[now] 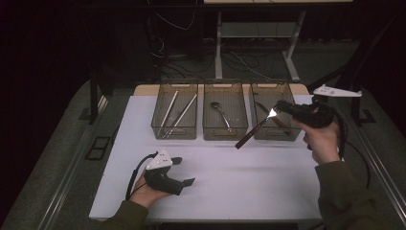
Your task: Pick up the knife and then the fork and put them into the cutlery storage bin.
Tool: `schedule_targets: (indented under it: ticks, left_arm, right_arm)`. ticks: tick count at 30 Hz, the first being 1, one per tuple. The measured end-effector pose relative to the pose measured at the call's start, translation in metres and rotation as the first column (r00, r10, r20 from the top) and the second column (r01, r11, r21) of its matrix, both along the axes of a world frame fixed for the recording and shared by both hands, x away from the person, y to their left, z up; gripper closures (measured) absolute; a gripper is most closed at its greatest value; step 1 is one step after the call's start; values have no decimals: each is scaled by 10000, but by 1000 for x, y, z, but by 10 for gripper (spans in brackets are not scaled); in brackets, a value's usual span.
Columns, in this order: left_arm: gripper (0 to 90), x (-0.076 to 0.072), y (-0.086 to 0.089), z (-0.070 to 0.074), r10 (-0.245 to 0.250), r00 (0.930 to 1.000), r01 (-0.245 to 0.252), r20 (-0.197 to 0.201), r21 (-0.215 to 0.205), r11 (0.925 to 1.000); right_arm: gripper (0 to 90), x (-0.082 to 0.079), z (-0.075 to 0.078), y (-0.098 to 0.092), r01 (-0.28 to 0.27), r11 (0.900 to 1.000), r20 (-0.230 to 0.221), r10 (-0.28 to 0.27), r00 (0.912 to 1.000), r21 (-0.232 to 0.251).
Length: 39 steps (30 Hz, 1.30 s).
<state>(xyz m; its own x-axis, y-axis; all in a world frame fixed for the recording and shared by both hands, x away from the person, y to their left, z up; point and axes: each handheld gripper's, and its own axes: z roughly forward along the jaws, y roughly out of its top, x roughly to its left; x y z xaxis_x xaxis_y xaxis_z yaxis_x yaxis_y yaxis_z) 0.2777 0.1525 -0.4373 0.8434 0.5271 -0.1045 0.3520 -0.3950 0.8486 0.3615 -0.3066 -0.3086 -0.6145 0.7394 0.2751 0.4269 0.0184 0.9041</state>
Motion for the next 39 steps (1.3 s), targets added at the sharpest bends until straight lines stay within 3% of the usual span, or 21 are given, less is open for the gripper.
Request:
schedule_targets:
  ticks: [4, 9, 12, 18, 26, 34, 39]
  left_arm:
    - [0, 1, 0, -2, 110, 9999, -109, -84, 120, 9999]
    - [0, 0, -2, -1, 36, 9999, -34, -162, 162, 9999]
    - [0, 0, -2, -1, -8, 9999, 10, -147, 130, 9999]
    - [0, 0, -1, 0, -54, 9999, 55, -150, 78, 10000]
    - [0, -1, -2, 0, -78, 9998, 80, -191, 82, 9999]
    - [0, -1, -3, -1, -191, 9996, 195, -228, 192, 9996]
    - [0, 0, -4, -2, -246, 9993, 254, -278, 281, 9993]
  right_arm:
    - [867, 17, 14, -21, 658, 9977, 22, -658, 9978, -170]
    - [867, 38, 21, -40, 1295, 9912, 16, -1295, 9916, -284]
    - [866, 49, 21, -47, 1655, 9834, -18, -1661, 9861, -749]
    - [866, 67, 12, -57, 2140, 9702, -229, -2179, 9757, -1132]
    - [866, 84, -10, -54, 1956, 9654, -974, -2143, 9719, -1727]
    - [864, 96, -34, -49, 1587, 9681, -1842, -1948, 9634, -1938]
    - [856, 104, -44, -53, 1713, 9680, -2131, -2093, 9544, -1834]
